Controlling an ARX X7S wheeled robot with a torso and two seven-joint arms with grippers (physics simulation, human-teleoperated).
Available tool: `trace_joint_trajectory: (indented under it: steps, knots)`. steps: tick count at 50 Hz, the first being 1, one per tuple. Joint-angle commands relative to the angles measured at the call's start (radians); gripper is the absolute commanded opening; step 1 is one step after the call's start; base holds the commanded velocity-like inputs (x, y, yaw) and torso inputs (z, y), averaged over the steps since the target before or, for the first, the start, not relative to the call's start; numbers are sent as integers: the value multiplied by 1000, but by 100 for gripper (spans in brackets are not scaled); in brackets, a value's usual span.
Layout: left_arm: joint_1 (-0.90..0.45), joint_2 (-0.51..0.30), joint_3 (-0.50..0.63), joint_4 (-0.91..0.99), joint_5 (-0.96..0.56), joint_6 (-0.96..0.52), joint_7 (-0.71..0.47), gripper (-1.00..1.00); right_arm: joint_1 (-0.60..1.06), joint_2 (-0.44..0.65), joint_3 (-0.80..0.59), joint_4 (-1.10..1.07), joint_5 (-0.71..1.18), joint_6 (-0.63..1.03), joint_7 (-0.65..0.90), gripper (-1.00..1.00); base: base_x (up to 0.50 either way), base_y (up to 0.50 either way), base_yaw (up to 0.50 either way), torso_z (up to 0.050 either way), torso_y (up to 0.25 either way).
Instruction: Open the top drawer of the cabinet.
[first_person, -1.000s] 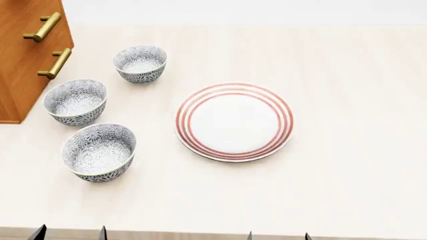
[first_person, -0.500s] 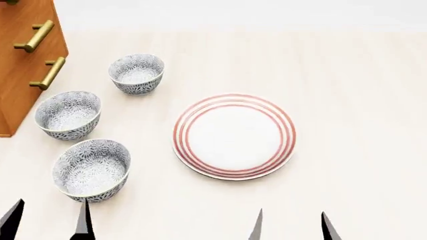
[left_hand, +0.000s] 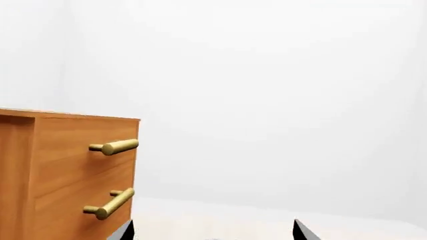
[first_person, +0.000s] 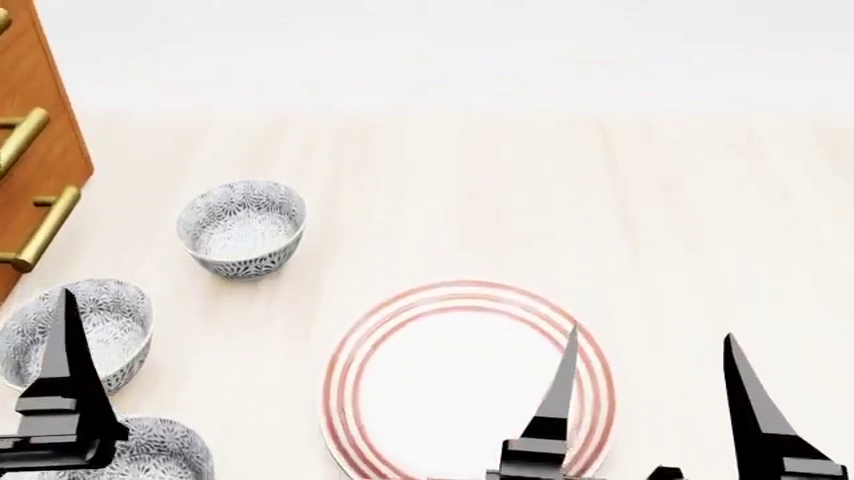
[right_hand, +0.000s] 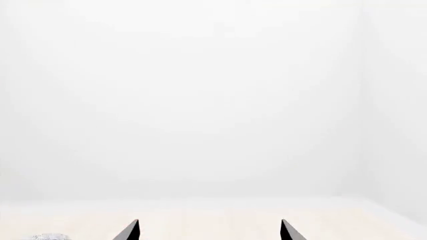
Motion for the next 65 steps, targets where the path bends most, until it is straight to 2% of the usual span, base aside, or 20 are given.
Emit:
trace_joint_trajectory:
  steps: [1, 27, 37, 40, 49, 52, 53, 54, 56, 57, 59, 60, 61, 63, 65]
  knots:
    - [-12, -18, -17, 51, -27, -29, -17, 100, 10, 16, 12, -48, 24, 32, 12, 100, 500, 0, 0, 0, 0]
    - [-38, -50, -23, 55, -63, -50, -34, 100, 14, 43, -2, -54, 34, 27, 20, 100, 500, 0, 0, 0, 1]
    - [-89, -117, 3, 104, -24, -130, -49, 100, 21, 38, -2, -28, 36, 31, 40, 100, 500, 0, 0, 0, 0]
    - [-132, -148, 0, 134, -20, -193, -57, 100, 31, 38, -15, -10, 24, 62, 50, 100, 190, 0, 0, 0, 0]
    - [-322, -279, 89, 158, 139, -317, -61, 100, 29, 48, -24, -13, 33, 77, 57, 100, 0, 0, 0, 0, 0]
    - [-382, -303, 67, 148, 32, -294, 47, 100, 30, 49, -23, -11, 47, 82, 57, 100, 0, 0, 0, 0, 0]
    - [-404, -303, 50, 156, -10, -349, 56, 100, 30, 50, -28, -6, 43, 79, 58, 100, 0, 0, 0, 0, 0]
    - [-407, -300, 45, 150, -5, -328, 55, 100, 29, 51, -30, -5, 42, 77, 59, 100, 0, 0, 0, 0, 0]
    - [-457, -305, 44, 139, 36, -437, -3, 100, 27, 55, -34, -7, 39, 78, 62, 100, 0, 0, 0, 0, 0]
    - [-479, -374, 137, 107, 179, -365, -27, 100, 27, 57, -33, -13, 42, 82, 63, 100, 0, 0, 0, 0, 0]
    - [-555, -403, 217, 85, 237, -508, -19, 100, 26, 59, -35, -13, 43, 82, 65, 100, 0, 0, 0, 0, 0]
    - [-603, -435, 314, 60, 364, -587, -70, 100, 26, 60, -38, -11, 41, 81, 66, 100, 0, 0, 0, 0, 0]
    - [-615, -459, 320, 65, 312, -579, 8, 100, 26, 61, -41, -8, 39, 81, 67, 100, 0, 0, 0, 0, 0]
    - [-632, -477, 312, 67, 305, -558, 26, 100, 28, 62, -45, -5, 41, 84, 68, 100, 0, 0, 0, 0, 0]
    - [-680, -518, 372, 56, 342, -573, 58, 100, 28, 64, -50, -6, 41, 86, 68, 100, 0, 0, 0, 0, 0]
